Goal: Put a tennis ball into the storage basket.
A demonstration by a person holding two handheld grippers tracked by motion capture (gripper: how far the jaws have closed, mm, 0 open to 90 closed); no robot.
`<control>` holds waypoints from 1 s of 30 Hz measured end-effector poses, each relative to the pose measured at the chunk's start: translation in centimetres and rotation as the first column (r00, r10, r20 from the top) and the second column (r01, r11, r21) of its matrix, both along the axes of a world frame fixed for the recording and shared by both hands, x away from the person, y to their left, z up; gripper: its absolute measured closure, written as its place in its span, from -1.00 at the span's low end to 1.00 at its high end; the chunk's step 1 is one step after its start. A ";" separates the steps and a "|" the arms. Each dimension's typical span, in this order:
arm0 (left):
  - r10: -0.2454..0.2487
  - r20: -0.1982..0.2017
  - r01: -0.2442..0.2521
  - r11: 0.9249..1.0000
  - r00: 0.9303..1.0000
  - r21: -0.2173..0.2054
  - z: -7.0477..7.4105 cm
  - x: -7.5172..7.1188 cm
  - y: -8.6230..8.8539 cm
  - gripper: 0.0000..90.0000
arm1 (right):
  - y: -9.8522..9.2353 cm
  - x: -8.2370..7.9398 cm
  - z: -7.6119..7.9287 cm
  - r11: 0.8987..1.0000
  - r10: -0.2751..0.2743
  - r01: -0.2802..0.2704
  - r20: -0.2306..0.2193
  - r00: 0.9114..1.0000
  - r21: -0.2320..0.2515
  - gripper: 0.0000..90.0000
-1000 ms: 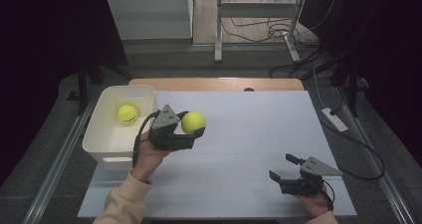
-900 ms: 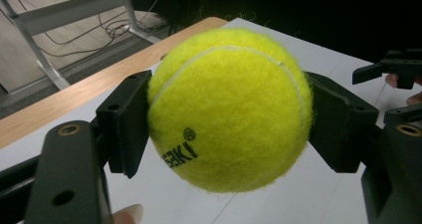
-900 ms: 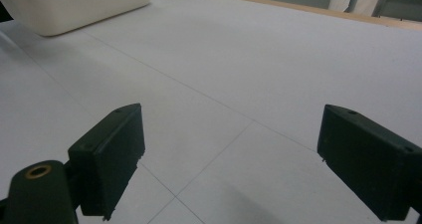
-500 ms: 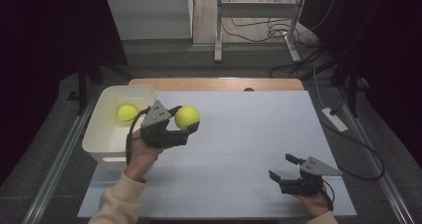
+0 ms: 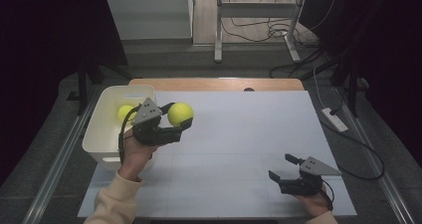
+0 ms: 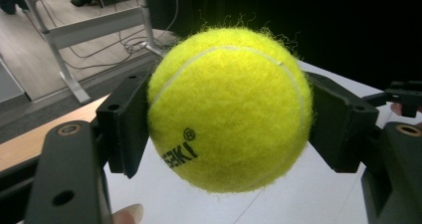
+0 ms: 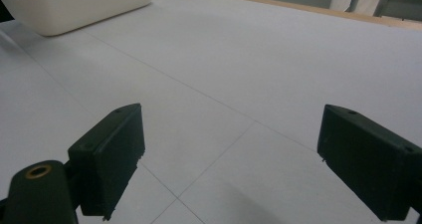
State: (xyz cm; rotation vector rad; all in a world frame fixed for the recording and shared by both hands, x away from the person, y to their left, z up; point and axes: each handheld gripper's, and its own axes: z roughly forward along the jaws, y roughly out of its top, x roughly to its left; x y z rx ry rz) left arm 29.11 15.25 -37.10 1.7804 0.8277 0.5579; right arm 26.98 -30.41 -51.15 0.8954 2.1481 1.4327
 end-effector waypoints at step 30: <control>0.161 -0.032 -0.163 0.985 0.986 -0.053 1.6 1.1 5.7 -0.41 | 0.1 0.0 0.0 1.000 0.000 0.000 0.003 1.000 0.002 -0.75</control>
